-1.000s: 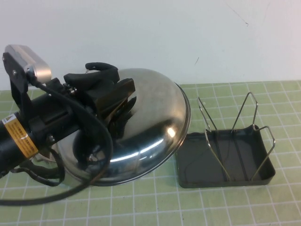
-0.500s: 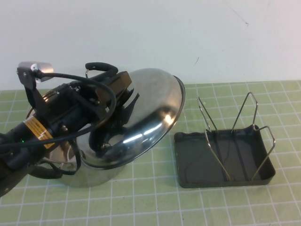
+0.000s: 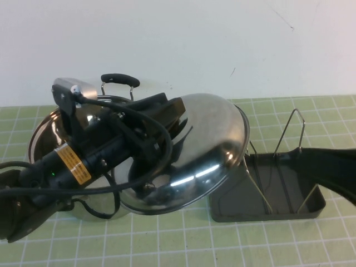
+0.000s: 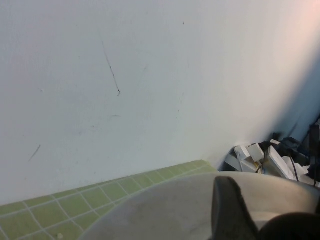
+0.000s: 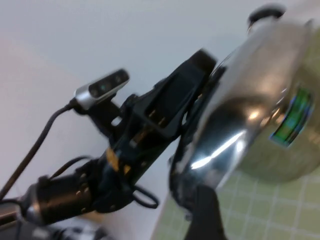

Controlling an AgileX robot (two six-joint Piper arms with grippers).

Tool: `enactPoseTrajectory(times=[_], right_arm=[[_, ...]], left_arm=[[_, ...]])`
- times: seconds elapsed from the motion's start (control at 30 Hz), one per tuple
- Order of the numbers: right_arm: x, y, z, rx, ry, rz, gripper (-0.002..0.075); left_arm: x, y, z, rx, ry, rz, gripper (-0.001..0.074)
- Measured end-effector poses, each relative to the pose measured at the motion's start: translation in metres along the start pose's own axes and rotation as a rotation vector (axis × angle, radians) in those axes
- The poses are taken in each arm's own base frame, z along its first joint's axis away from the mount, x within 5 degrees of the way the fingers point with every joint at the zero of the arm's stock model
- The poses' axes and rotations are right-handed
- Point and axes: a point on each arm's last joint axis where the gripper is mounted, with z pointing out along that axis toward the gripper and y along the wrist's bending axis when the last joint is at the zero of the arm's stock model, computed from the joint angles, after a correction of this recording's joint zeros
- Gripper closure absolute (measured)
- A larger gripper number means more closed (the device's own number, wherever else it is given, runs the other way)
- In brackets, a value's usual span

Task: Put pot lid on rack
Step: Hand over the pot lid

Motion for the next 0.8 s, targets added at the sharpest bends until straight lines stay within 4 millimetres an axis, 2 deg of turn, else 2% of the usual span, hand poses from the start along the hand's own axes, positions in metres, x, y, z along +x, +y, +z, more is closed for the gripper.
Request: enactPoseTrajectory(times=[0.27, 0.43, 0.7, 0.8], right_arm=[[-0.028, -0.031, 0.045, -0.11, 0.186, 0.157, 0.0221], [-0.035, -0.04, 0.069, -0.139, 0.245, 0.155, 0.0221], [-0.05, -0.026, 0.111, -0.229, 0.313, 0.045, 0.0222], [-0.056, -0.016, 0.124, -0.248, 0.31, -0.03, 0.0263]], left_arm=[[-0.001, 0.0, 0.001, -0.01, -0.019, -0.014, 0.0426], [-0.004, -0.001, 0.003, -0.005, -0.028, -0.006, 0.0426], [-0.005, -0.002, 0.005, 0.011, -0.02, 0.01, 0.0426], [-0.005, -0.003, 0.005, 0.02, -0.017, 0.012, 0.0426]])
